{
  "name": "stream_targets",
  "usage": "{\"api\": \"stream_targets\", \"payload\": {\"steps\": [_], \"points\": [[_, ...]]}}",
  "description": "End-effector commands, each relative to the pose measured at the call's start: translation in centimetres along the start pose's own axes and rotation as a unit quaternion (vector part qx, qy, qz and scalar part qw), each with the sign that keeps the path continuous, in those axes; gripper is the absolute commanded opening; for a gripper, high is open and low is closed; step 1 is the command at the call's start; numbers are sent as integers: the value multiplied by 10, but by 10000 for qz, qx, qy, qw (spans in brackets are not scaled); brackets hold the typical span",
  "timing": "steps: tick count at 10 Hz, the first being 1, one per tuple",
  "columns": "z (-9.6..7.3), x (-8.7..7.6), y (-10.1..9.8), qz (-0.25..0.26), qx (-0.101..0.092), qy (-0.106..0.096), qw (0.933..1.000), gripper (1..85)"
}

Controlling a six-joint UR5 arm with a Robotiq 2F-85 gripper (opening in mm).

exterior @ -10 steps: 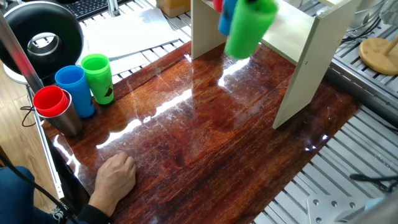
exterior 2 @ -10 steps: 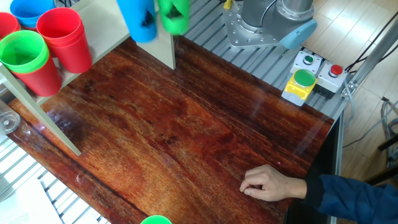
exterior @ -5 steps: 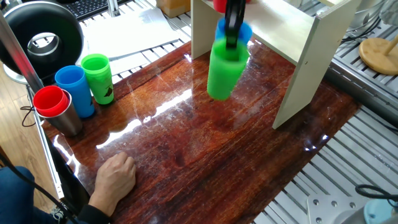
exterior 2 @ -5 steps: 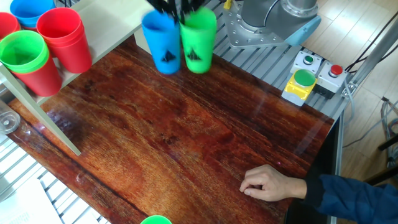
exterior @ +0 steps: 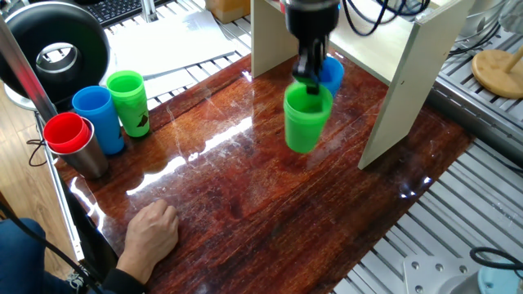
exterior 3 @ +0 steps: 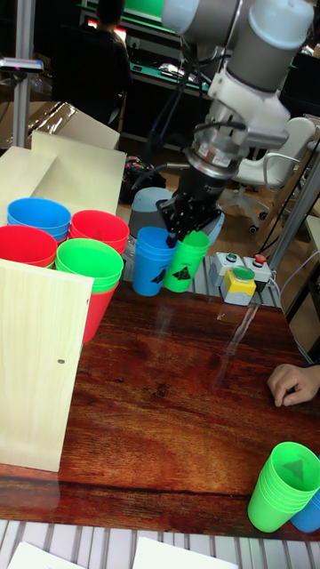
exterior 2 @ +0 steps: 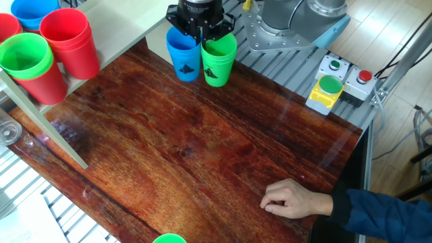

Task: Take the cups off the shelf and stack them together

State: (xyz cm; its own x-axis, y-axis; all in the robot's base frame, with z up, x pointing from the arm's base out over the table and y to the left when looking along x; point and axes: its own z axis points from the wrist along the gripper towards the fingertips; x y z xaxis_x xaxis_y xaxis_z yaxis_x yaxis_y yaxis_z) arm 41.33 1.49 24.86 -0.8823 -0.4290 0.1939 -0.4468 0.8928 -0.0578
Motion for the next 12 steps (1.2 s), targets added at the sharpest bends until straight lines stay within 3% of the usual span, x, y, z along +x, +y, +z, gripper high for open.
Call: {"api": "stream_targets", "payload": {"steps": [1,3,4,6,7,8,9,11,12], "points": [[9,-6,-8,-175,204,-74,9996,17],[8,-23,12,-435,-149,-415,9981,17],[6,-28,32,-256,-538,-526,9968,17],[6,-29,36,-214,-622,-531,9964,17],[4,-26,49,-109,-876,-484,9949,17],[4,-18,51,-67,-924,-315,9952,17],[10,-20,50,8,-850,-222,9961,17],[46,-53,63,153,-686,-270,9972,17],[60,-62,69,-5,-623,-208,9978,17]]}}
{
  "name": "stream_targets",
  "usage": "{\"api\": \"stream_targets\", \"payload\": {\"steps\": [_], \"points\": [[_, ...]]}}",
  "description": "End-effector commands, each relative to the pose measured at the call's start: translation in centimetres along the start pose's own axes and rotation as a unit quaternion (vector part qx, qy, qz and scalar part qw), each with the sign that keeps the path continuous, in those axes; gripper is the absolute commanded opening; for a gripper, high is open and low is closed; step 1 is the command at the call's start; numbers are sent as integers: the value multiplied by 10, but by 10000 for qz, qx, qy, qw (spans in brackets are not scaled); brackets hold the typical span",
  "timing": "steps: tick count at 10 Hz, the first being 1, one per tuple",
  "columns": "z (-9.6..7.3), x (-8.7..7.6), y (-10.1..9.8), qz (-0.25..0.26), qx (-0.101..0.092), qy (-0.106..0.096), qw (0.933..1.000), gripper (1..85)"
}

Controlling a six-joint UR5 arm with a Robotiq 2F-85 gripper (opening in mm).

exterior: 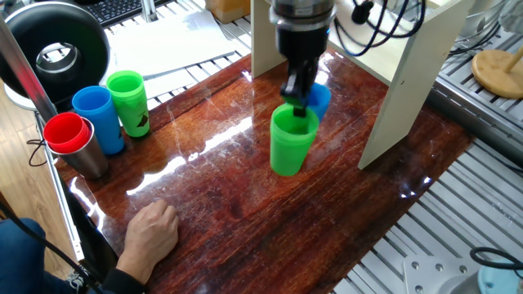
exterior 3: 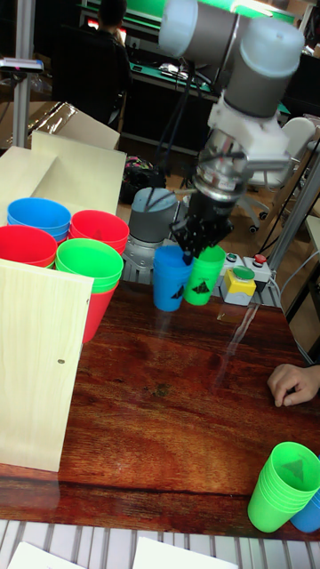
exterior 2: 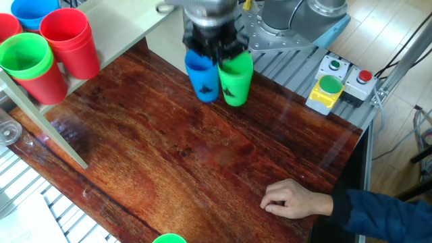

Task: Take the cups off the shelf and stack them together

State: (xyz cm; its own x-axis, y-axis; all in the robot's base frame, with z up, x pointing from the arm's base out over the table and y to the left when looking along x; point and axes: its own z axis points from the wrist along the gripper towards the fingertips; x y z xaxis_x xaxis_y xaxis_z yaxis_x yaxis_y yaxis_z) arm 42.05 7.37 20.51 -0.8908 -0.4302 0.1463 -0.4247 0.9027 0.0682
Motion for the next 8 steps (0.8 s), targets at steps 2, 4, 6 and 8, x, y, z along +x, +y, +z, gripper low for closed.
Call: {"api": "stream_targets", "payload": {"steps": [2,4,6,8], "points": [[34,-23,16,-232,119,252,9993,17],[53,-29,-13,-401,560,289,9972,17],[72,-35,-21,-409,546,238,9974,17],[84,-40,-5,-544,113,207,9982,17]]}}
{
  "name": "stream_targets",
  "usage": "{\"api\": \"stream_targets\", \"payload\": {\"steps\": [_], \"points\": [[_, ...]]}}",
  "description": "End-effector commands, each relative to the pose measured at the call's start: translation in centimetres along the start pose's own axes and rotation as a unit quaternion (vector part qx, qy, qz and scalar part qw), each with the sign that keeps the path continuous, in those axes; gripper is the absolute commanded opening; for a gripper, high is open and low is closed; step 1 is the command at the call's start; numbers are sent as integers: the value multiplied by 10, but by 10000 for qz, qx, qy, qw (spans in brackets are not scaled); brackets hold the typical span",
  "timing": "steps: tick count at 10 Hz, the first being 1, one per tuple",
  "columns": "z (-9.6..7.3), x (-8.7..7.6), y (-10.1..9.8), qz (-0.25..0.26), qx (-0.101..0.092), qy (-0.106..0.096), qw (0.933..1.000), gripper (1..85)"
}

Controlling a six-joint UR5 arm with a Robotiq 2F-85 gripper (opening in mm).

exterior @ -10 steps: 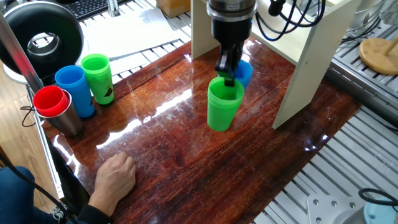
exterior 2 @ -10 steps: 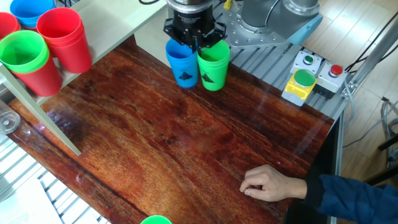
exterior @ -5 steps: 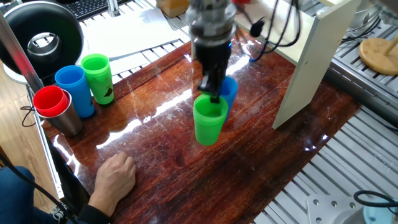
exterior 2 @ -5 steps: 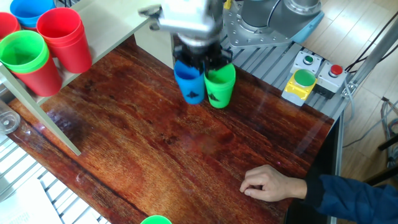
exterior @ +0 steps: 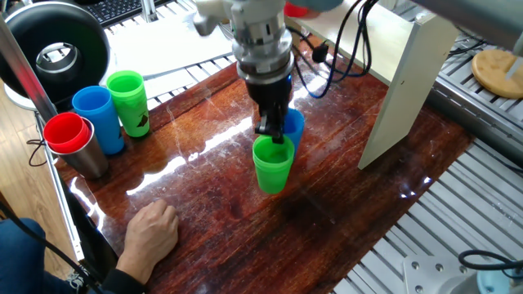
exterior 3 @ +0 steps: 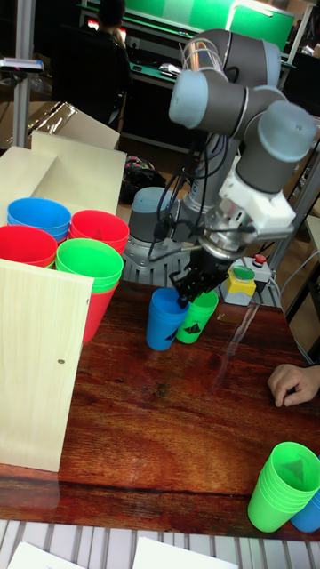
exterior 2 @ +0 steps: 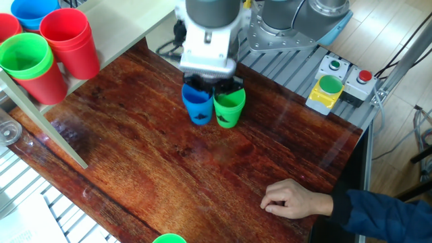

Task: Take the cups off the shelf and stack them together

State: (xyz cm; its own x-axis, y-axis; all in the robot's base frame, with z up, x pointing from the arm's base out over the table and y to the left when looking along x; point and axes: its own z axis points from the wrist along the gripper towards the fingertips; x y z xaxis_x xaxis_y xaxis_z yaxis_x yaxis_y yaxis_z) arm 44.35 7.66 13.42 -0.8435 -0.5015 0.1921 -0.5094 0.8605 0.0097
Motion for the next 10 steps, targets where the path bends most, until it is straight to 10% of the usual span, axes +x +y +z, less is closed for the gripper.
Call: {"api": "stream_targets", "payload": {"steps": [1,6,10], "points": [[19,-9,6,-205,-238,-33,9995,17],[37,-17,-2,-175,-67,-179,9997,37],[36,-18,-4,-331,-22,-188,9993,243]]}}
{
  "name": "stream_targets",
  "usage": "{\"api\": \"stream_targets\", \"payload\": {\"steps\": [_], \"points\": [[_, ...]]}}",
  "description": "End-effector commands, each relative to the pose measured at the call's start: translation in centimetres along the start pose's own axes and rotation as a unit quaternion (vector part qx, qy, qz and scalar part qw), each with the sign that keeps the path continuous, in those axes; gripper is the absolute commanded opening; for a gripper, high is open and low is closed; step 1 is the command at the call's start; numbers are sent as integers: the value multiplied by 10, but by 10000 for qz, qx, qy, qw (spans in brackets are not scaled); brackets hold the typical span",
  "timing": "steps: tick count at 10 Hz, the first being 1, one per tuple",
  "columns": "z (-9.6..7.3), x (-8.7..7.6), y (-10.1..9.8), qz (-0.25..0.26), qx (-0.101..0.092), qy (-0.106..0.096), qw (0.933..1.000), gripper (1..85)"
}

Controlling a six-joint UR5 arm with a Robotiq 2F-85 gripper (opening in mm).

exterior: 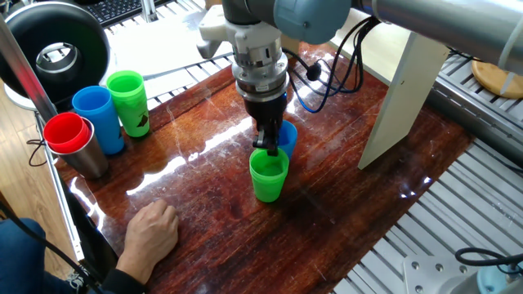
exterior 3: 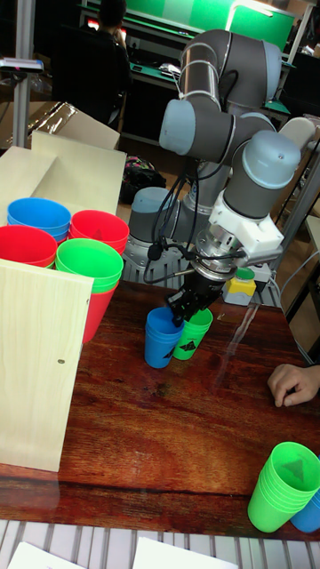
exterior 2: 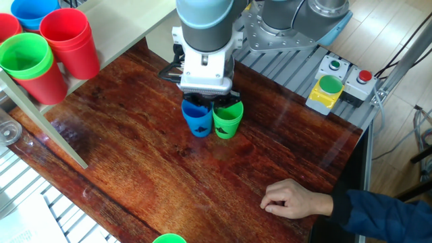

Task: Take the cups off the shelf and stack them together

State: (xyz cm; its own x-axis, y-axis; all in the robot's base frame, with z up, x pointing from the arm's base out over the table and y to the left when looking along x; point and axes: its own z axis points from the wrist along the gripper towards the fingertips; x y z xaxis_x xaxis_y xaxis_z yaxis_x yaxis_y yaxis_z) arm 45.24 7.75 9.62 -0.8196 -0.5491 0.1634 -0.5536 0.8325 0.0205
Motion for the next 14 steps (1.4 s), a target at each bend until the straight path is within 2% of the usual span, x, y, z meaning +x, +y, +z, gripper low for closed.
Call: {"api": "stream_targets", "payload": {"steps": [1,3,5,7,11,12,14], "points": [[0,-3,0,-87,-6,-59,9999,283],[-3,-4,1,-97,-19,-68,9999,320],[-11,-1,4,-104,-45,-30,9999,320],[-19,-3,16,-20,-170,-22,9999,320],[-73,18,38,-12,-307,209,9993,320],[-87,26,36,-95,-234,259,9993,320],[-118,46,35,-269,-223,324,9989,320]]}}
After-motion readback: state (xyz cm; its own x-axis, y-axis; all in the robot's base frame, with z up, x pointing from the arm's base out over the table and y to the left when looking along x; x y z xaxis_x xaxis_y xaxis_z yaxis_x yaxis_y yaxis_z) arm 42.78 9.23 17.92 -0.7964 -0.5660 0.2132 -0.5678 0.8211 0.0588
